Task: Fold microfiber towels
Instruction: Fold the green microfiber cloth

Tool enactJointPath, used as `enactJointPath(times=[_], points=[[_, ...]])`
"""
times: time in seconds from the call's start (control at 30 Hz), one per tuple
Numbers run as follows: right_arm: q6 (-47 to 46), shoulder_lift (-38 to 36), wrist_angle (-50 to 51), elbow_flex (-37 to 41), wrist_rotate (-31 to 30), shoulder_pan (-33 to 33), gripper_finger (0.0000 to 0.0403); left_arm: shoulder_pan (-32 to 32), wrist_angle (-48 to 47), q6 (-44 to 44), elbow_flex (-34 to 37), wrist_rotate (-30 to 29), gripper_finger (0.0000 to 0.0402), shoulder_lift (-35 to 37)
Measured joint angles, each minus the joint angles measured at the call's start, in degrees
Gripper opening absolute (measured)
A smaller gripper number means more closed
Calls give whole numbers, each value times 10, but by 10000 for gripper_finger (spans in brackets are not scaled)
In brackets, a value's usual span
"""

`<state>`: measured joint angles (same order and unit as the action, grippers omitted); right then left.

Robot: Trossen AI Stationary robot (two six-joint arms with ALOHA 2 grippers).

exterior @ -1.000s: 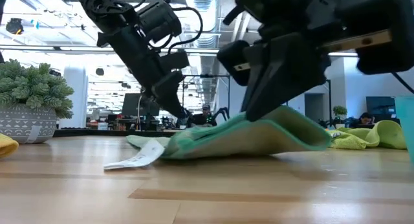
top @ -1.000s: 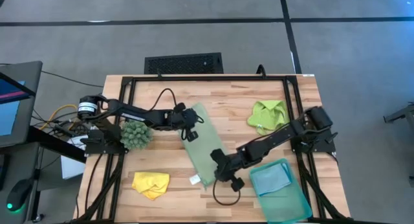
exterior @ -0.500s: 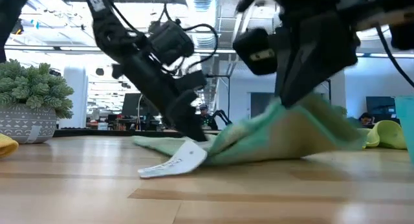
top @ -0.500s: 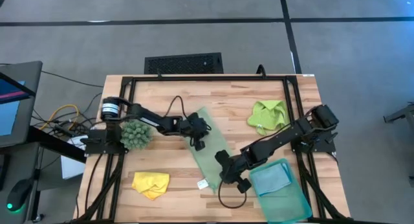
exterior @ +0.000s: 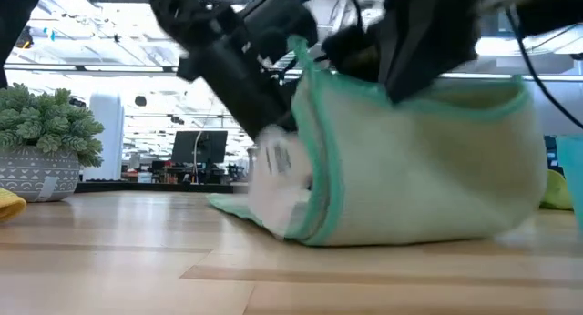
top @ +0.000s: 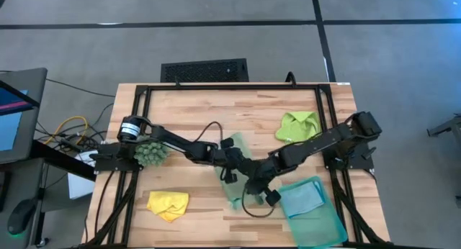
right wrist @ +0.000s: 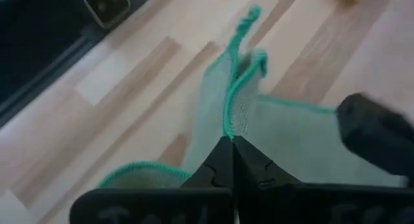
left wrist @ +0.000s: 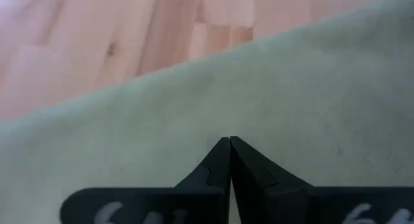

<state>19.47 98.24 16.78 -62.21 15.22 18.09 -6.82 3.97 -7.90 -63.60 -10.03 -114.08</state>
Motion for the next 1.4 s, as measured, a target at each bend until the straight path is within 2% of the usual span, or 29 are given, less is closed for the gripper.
enactJointPath(times=[0.13,0.2,0.3,0.43,0.67,0.87,1.03,1.1,1.17,1.4], points=[[24,40,-28,7,53,-33,13,-21,-181,-26,-60,-110,0,2],[39,45,-36,12,59,-41,14,-32,-249,-61,-75,-175,0,8],[48,44,-37,11,81,-55,13,-51,-341,-115,-73,-238,0,32],[61,44,-35,12,112,-78,10,-87,-403,-189,-38,-315,0,84],[118,44,-67,12,120,-147,11,-165,-370,-310,66,-357,0,159],[146,44,-128,7,122,-234,10,-206,-318,-373,121,-382,0,166],[155,70,-146,-14,179,-300,10,-206,-313,-385,129,-387,0,166],[155,95,-173,-35,193,-314,10,-203,-311,-384,129,-389,0,166],[156,115,-159,-52,222,-326,10,-201,-310,-385,129,-390,0,166],[174,181,-128,-124,241,-339,12,-202,-309,-387,128,-391,0,166]])
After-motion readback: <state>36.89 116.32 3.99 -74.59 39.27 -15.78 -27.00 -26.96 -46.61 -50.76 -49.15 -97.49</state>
